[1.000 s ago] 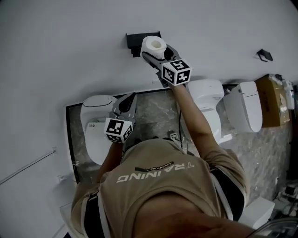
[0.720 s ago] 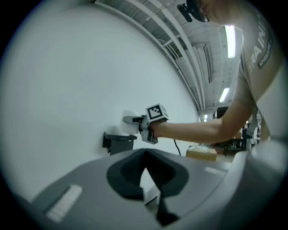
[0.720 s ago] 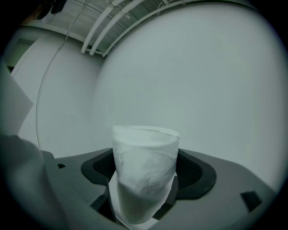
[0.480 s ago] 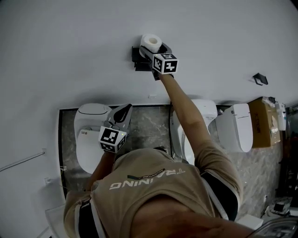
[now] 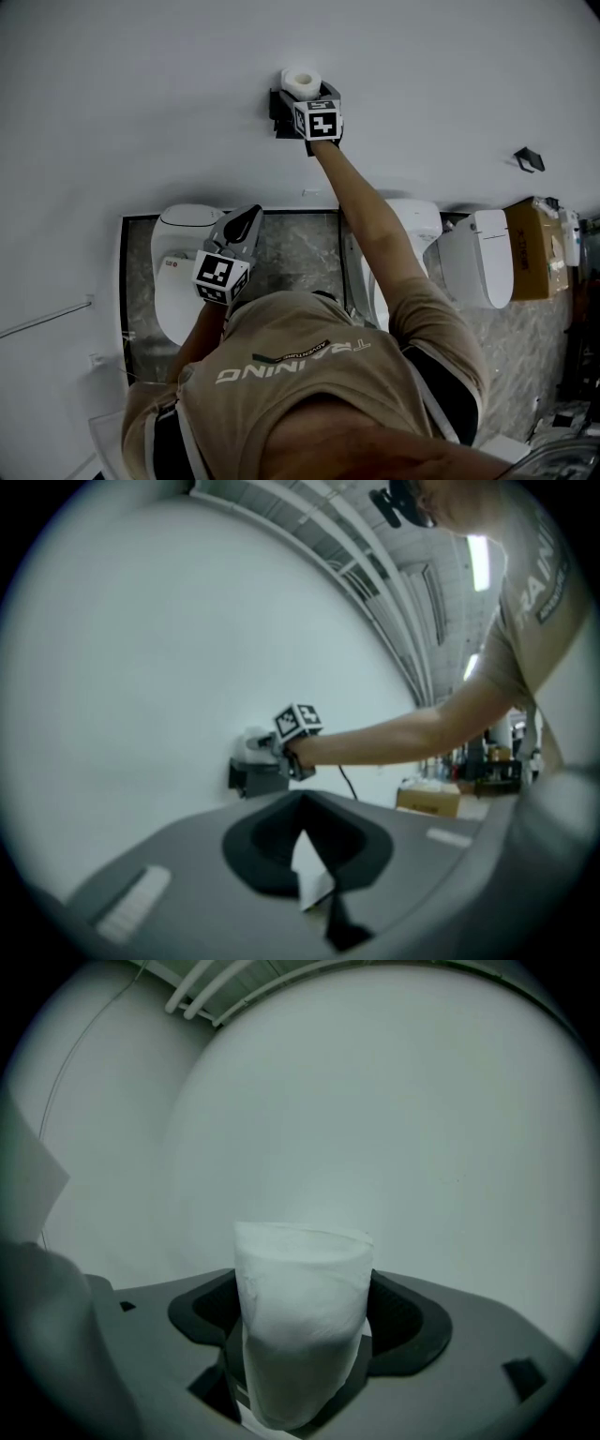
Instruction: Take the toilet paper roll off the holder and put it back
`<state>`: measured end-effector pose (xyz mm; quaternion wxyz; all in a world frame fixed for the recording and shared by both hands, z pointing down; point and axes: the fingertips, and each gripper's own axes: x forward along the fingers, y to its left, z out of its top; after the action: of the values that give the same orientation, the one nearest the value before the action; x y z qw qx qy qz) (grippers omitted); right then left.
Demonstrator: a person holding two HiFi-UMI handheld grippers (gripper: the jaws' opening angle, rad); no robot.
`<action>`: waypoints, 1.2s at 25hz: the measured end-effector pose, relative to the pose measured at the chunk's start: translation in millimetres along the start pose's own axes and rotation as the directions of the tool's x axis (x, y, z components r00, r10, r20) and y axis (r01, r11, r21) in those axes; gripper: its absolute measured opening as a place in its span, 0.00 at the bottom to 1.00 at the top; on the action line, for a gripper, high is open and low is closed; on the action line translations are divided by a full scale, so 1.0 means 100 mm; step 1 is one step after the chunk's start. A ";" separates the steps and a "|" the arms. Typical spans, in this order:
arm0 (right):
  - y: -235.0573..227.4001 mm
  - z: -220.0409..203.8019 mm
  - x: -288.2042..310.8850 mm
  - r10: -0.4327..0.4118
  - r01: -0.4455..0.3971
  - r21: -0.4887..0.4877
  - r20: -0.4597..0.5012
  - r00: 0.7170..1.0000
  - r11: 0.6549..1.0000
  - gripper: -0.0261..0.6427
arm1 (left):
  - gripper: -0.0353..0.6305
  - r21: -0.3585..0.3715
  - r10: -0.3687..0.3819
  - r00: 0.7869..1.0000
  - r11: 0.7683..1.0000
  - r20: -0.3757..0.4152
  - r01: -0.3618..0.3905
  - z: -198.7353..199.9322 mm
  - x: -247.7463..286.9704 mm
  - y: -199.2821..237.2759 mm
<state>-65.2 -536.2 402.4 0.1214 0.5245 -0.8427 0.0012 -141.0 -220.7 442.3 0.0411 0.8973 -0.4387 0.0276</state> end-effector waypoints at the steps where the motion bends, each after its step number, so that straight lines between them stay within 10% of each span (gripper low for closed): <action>1: 0.00 0.02 -0.02 0.007 -0.007 0.010 0.011 1.000 1.000 0.56 | 0.06 0.005 -0.003 1.000 1.000 0.002 0.003 0.01 -0.01 -0.01; 19: 0.00 -0.10 -0.98 -0.027 0.014 0.094 0.132 0.991 0.995 0.57 | 0.06 -0.004 -0.087 0.996 0.996 -0.030 0.087 -0.03 -0.08 -0.32; 26: 0.29 -0.45 -1.60 -0.009 0.013 -0.034 0.112 0.994 0.999 0.56 | 0.06 -0.025 -0.111 0.993 0.994 -0.039 0.111 -0.20 -0.11 -0.40; 28: 0.39 -0.53 -1.81 -0.011 0.013 -0.023 0.119 0.993 1.000 0.49 | 0.06 -0.036 -0.118 0.992 0.992 -0.035 0.117 -0.24 -0.13 -0.41; 30: 0.47 -0.57 -2.04 -0.028 0.029 -0.006 0.140 0.990 1.000 0.14 | 0.06 -0.049 -0.123 0.992 0.991 -0.031 0.121 -0.27 -0.14 -0.41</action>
<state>-9.8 -327.4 421.7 0.0639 0.5347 -0.8417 -0.0405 -117.6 -182.0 466.2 0.0712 0.9206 -0.3827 0.0303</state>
